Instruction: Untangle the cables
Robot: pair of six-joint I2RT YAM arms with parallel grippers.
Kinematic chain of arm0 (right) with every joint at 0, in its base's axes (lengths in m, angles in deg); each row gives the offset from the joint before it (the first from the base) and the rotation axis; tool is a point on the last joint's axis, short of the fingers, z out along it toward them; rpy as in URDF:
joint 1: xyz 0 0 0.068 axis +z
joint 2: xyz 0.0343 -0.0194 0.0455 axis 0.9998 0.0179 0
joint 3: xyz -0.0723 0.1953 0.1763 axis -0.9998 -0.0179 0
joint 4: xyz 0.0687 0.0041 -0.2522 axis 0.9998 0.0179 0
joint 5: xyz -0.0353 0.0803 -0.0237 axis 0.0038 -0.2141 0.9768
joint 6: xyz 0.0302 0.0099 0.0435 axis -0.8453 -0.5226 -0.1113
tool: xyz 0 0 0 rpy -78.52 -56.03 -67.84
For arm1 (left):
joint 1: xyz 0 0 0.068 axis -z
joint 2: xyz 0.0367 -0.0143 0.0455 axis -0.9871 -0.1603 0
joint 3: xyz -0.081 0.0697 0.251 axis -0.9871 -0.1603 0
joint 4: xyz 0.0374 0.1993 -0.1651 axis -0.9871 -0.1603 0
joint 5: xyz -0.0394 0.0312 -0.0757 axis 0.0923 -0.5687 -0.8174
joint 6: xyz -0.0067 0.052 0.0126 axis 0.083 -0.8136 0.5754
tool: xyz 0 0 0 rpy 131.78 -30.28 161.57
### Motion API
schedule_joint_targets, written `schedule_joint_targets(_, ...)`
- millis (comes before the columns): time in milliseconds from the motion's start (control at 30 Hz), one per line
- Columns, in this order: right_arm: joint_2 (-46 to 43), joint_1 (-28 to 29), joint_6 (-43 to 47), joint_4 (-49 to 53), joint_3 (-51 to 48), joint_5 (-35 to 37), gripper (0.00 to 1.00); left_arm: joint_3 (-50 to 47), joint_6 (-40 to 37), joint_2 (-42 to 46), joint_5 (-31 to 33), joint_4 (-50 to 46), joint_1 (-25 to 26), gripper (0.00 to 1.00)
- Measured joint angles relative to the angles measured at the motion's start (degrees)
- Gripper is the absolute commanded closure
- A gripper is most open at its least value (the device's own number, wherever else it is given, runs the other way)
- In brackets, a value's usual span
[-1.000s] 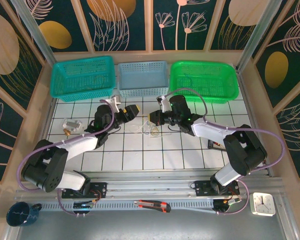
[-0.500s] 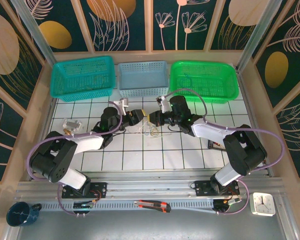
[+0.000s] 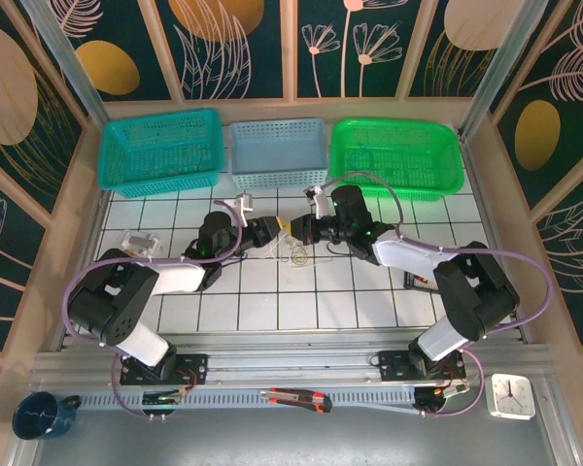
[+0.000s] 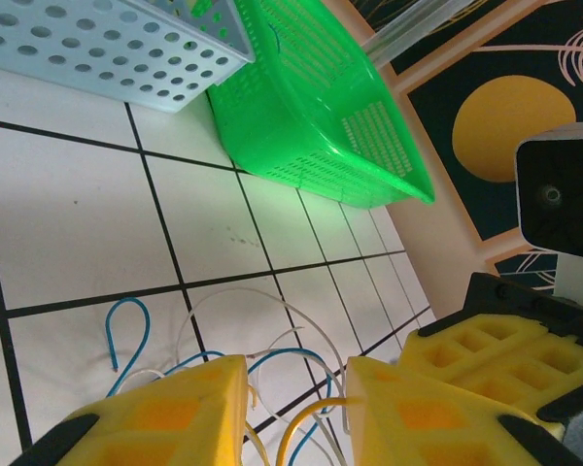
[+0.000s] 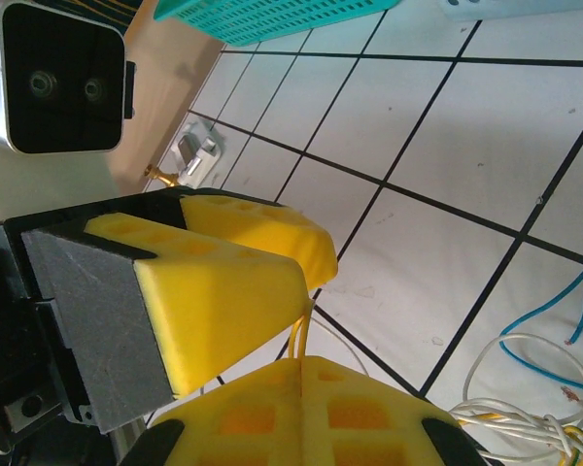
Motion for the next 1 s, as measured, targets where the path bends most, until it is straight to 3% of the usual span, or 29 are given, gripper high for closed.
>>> schedule_joint_targets(267, 0.0, 0.0, -0.8, -0.3, -0.4, -0.1, 1.00, -1.2, 1.5, -0.5, 0.0, 2.5, 0.3, 0.49)
schedule_joint_targets(1000, 0.0, -1.1, -2.3, -3.3, -2.1, -1.5, 1.00, -4.0, 6.9, -3.0, -1.5, 11.4, 0.6, 0.58)
